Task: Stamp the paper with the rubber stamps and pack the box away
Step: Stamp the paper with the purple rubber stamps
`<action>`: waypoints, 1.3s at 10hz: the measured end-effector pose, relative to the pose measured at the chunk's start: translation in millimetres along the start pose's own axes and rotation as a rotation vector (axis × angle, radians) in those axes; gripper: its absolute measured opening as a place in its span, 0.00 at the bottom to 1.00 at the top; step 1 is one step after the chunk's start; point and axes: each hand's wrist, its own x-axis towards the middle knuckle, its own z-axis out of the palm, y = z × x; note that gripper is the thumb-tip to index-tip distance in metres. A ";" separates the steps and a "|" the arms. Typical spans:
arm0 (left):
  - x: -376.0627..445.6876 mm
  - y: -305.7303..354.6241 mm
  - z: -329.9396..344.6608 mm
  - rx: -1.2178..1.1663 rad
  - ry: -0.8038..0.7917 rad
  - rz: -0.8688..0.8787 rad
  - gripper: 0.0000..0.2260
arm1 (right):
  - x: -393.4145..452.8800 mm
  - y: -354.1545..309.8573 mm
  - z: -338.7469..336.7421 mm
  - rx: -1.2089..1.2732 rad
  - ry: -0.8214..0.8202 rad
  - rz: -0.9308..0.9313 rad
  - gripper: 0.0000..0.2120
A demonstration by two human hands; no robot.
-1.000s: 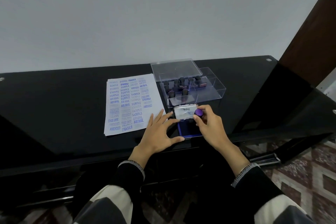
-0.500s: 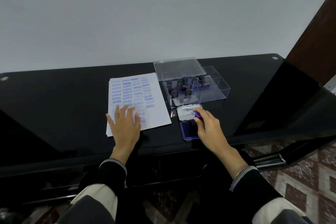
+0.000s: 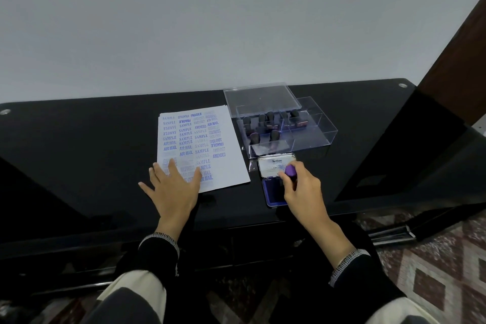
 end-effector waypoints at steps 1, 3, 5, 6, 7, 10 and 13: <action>0.4 0.2 0.3 0.015 -0.007 0.002 0.37 | 4.7 -0.6 -0.2 -0.022 -0.008 -0.002 0.06; 0.2 0.7 0.1 0.035 -0.013 0.004 0.37 | 5.6 -1.1 -1.2 -0.022 -0.006 -0.023 0.06; 1.2 -0.2 1.1 0.045 -0.019 0.004 0.37 | -14.9 3.4 5.0 0.013 0.085 -0.087 0.06; 0.8 -0.4 1.1 0.048 -0.027 0.003 0.37 | -1.5 1.0 0.1 0.018 0.019 -0.051 0.04; 1.0 -0.3 0.7 0.048 -0.027 0.003 0.37 | 16.3 -1.2 -4.3 -0.023 -0.081 -0.006 0.04; 0.4 -0.6 1.2 0.039 -0.020 0.005 0.36 | -13.9 0.1 5.9 0.014 0.096 -0.059 0.05; 0.6 -0.8 1.6 0.044 -0.017 0.008 0.36 | 21.1 -2.6 -1.5 -0.053 -0.081 -0.002 0.04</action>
